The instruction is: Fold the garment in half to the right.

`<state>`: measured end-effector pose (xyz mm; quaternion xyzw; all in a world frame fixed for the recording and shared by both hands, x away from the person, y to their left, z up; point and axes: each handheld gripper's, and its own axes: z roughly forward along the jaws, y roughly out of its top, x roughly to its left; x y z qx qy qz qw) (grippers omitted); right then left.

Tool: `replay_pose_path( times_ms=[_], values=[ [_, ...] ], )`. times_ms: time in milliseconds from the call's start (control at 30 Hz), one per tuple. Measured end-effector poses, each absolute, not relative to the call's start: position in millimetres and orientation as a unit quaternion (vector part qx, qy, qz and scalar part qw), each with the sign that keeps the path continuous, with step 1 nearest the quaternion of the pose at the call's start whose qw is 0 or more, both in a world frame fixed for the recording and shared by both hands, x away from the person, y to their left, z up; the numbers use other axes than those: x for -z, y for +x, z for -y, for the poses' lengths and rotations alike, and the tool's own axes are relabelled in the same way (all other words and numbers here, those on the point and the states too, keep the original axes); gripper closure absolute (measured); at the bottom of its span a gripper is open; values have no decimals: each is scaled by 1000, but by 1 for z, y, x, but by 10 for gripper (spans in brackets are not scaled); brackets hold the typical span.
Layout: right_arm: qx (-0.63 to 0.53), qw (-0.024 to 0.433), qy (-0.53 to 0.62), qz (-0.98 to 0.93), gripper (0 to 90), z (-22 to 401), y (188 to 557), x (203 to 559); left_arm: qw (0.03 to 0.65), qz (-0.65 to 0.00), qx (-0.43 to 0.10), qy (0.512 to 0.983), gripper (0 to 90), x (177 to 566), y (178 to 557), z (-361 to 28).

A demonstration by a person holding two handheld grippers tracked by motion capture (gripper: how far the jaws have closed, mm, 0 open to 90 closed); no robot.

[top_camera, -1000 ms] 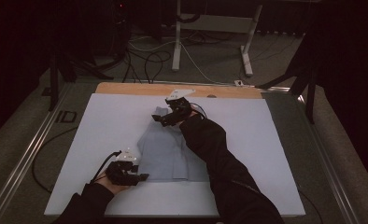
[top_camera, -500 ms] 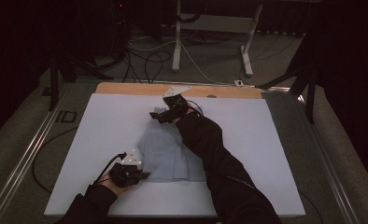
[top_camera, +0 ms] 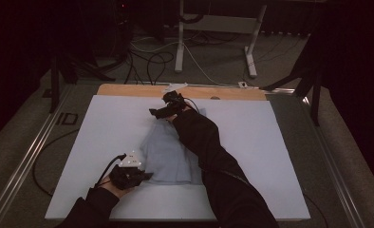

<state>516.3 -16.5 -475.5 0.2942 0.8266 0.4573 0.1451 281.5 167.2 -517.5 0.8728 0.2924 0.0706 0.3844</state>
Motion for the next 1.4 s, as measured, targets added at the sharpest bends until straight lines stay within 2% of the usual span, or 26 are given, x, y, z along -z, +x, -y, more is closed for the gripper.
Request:
replay_pose_path(
  times_ms=[67, 200, 533, 700, 800, 1167, 1200, 1333, 1367, 1400],
  values=[
    [-434, 154, 336, -822, 153, 11, 520, 480, 386, -291, -72, 872, 870, 518, 281, -167],
    [-412, 158, 351, -826, 155, 2, 522, 488, 387, -288, -75, 873, 869, 518, 281, -167],
    [-357, 143, 378, -842, 269, -14, 536, 501, 388, -287, -74, 873, 869, 519, 281, -167],
    [-343, 152, 379, -846, 317, -19, 539, 505, 387, -287, -74, 873, 869, 519, 281, -167],
    [-331, 155, 383, -848, 393, -21, 542, 510, 387, -287, -73, 873, 870, 519, 281, -167],
    [-298, 164, 390, -856, 554, -26, 546, 522, 389, -287, -70, 873, 870, 519, 281, -167],
    [-296, 165, 388, -857, 608, -26, 546, 521, 388, -287, -70, 873, 870, 519, 281, -167],
    [-292, 166, 389, -858, 705, -26, 545, 520, 388, -286, -69, 873, 869, 519, 281, -167],
    [-292, 166, 389, -858, 705, -26, 545, 520, 389, -286, -69, 873, 869, 519, 281, -167],
    [-289, 164, 386, -861, 748, -25, 546, 520, 389, -285, -69, 873, 870, 519, 281, -166]
  ],
)
